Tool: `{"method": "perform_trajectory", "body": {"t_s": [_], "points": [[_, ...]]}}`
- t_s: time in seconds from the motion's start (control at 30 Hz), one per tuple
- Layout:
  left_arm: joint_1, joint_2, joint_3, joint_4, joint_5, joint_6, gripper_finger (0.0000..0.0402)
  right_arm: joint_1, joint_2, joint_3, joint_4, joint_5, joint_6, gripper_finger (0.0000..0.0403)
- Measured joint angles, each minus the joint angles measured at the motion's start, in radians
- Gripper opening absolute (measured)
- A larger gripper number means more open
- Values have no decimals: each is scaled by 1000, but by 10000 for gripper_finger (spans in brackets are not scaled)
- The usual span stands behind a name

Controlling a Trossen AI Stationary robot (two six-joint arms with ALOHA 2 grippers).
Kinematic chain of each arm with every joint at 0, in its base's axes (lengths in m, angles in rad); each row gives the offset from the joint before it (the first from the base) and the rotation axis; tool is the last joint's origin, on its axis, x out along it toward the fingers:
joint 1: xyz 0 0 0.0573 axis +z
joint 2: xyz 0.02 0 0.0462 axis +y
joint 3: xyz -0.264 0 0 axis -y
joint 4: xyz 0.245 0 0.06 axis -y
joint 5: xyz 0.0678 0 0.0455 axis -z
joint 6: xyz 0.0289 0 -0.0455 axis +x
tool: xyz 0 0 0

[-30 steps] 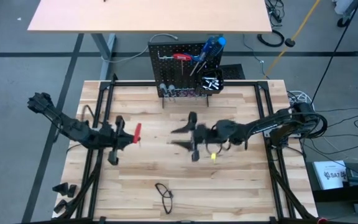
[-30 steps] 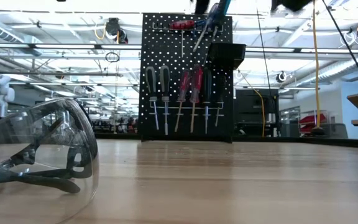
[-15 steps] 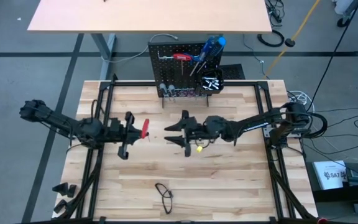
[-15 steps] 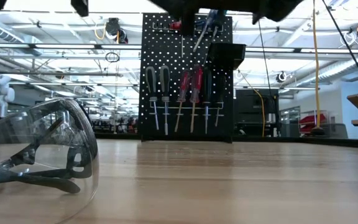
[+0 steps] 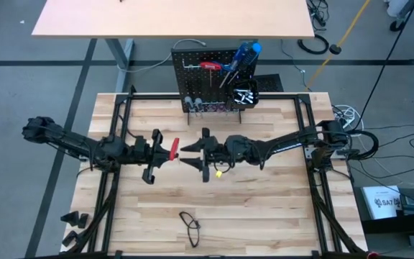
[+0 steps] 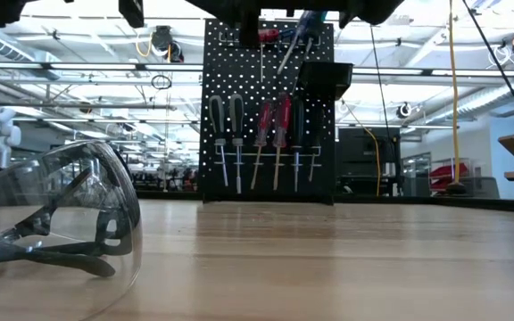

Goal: Hang tools onto peg board
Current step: Hang the allen wrench on the pegboard

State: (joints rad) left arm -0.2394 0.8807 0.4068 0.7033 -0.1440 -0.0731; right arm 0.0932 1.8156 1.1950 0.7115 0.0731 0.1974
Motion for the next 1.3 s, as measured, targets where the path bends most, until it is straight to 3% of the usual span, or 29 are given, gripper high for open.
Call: {"method": "perform_trajectory", "body": {"t_s": [0.57,0.73,0.9,1.1,1.3], "points": [[62,89,1,99,-13,-26,0,0,0,0,-27,6,-12,165],[82,98,1,103,-6,-27,0,0,0,0,-54,75,-26,113],[83,98,1,95,5,-26,0,0,0,1,-74,83,-38,17],[83,98,2,74,-4,-27,8,1,0,1,-81,85,-44,3],[82,100,3,19,-72,-52,50,-2,-1,1,-74,109,-38,2]]}}
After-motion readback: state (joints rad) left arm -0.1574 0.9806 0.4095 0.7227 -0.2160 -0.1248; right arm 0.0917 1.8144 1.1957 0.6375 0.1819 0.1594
